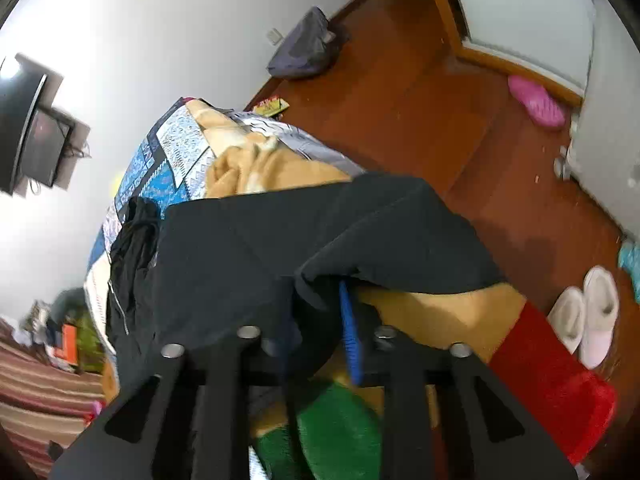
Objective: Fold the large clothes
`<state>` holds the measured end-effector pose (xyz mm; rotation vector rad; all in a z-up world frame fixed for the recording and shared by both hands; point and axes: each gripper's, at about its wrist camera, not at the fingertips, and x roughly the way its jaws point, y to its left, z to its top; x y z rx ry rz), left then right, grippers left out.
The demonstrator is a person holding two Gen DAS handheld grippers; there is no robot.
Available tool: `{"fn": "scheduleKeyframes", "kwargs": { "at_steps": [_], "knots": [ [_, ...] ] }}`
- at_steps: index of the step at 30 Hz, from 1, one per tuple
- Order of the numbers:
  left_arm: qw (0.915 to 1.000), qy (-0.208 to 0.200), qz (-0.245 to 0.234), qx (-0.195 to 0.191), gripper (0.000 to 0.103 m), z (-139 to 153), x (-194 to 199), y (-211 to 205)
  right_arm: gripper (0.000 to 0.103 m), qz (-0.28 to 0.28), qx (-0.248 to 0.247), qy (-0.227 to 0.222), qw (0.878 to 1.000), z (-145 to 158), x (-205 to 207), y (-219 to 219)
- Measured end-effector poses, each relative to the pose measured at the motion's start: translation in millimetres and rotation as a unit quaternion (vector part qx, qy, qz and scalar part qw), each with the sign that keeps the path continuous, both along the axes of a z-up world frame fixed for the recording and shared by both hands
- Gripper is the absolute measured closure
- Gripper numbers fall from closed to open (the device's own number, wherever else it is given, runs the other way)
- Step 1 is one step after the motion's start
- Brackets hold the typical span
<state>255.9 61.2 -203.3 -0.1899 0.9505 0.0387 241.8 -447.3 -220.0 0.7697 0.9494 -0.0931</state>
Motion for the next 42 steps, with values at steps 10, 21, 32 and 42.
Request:
{"fn": "scheduleKeyframes", "kwargs": {
  "at_steps": [10, 21, 32, 42],
  "knots": [
    [0.9998, -0.021, 0.004, 0.001, 0.006, 13, -11, 9, 0.095, 0.056, -0.064, -0.108, 0.990, 95, -1, 44],
    [0.9995, -0.031, 0.009, 0.008, 0.006, 19, -27, 23, 0.095, 0.270, -0.070, -0.137, 0.950, 112, -1, 196],
    [0.9995, -0.016, 0.011, 0.024, 0.006, 7, -40, 34, 0.087, 0.350, -0.100, -0.014, 0.931, 34, 5, 252],
    [0.9998, -0.015, 0.012, 0.008, 0.006, 2, -35, 31, 0.051, 0.300, -0.124, -0.071, 0.943, 95, -8, 213]
  ]
}}
